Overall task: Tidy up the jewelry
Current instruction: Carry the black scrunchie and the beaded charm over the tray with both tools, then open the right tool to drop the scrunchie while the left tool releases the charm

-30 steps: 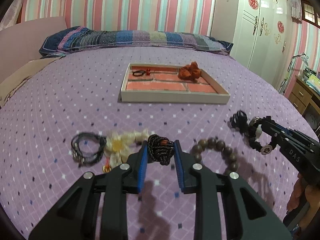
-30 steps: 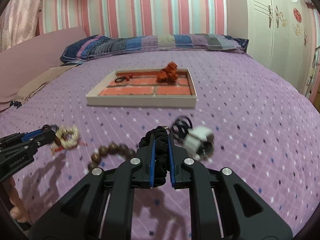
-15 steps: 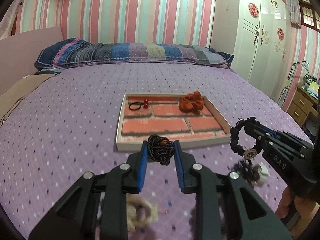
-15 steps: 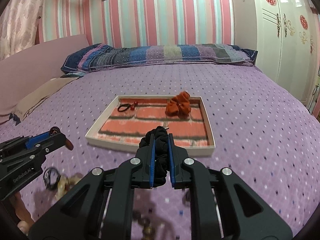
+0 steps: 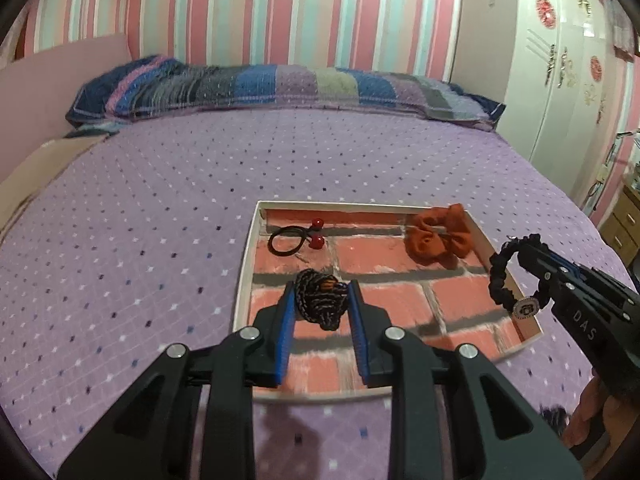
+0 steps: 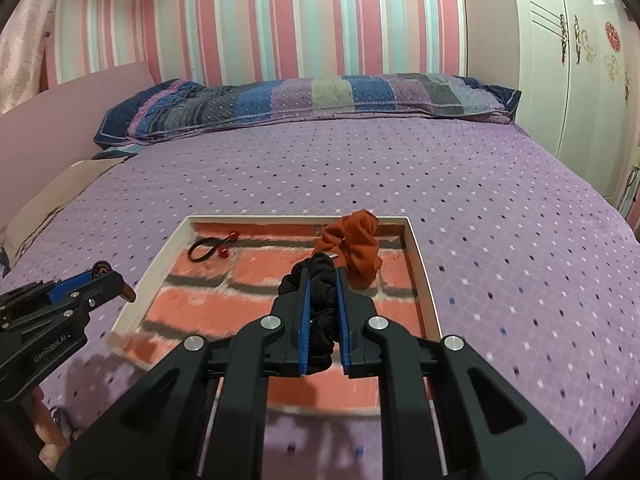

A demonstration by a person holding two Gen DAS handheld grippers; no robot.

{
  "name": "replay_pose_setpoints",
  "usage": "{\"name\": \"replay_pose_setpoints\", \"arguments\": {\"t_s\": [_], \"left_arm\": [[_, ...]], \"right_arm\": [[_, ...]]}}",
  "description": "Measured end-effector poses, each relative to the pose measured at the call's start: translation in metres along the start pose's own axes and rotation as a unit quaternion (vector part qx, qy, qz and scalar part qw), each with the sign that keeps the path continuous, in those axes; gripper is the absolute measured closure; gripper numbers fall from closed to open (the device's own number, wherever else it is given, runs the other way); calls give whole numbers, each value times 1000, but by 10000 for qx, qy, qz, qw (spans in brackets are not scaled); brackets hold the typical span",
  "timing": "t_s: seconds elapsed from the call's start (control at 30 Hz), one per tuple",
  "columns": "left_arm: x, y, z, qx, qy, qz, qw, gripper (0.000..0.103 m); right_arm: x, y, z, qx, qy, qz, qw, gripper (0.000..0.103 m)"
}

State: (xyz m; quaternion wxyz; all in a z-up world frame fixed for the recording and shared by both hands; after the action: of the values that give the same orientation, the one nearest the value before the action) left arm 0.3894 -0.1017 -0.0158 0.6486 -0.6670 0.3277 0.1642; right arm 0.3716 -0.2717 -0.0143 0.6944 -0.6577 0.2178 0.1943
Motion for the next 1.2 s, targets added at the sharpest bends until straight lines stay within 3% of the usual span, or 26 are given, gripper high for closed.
{"name": "replay_pose_setpoints", "arguments": {"t_s": [0.33, 0.53, 0.9, 1.07, 1.17, 1.2], "left_arm": [[82, -27, -8, -20, -27, 610, 9981, 77], [128, -20, -1, -22, -142, 1035, 9945, 77], [150, -19, 19, 220, -523, 1253, 9905, 77], [154, -20, 14, 298, -596, 1289, 9894, 77], [157, -19, 12, 330, -661, 1349, 9881, 76], [157, -19, 13, 337, -680, 1358, 9878, 76]], "right_arm": [[76, -24, -23, 283, 17, 462, 9985, 91], [111, -15, -34, 420, 44, 897, 9951, 91], [140, 5, -51, 166, 423, 1356, 9897, 91], [148, 9, -51, 139, 389, 1552, 9870, 90], [154, 14, -54, 250, 363, 1709, 9843, 86], [153, 14, -55, 298, 314, 1721, 9841, 74]]}}
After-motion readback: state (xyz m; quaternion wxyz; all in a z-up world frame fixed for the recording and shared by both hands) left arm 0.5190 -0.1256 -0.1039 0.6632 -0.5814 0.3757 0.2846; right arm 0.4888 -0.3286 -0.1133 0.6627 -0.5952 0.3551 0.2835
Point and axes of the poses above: each gripper's, at about its wrist camera, not at the fingertips, and x roughly the way its jaws point, z to its left, y to its underside, the point moved 4 cm from there along x, roughly the way its jaws point, and after that the axes turned 2 degrees about -x, right-handed, at the moved point
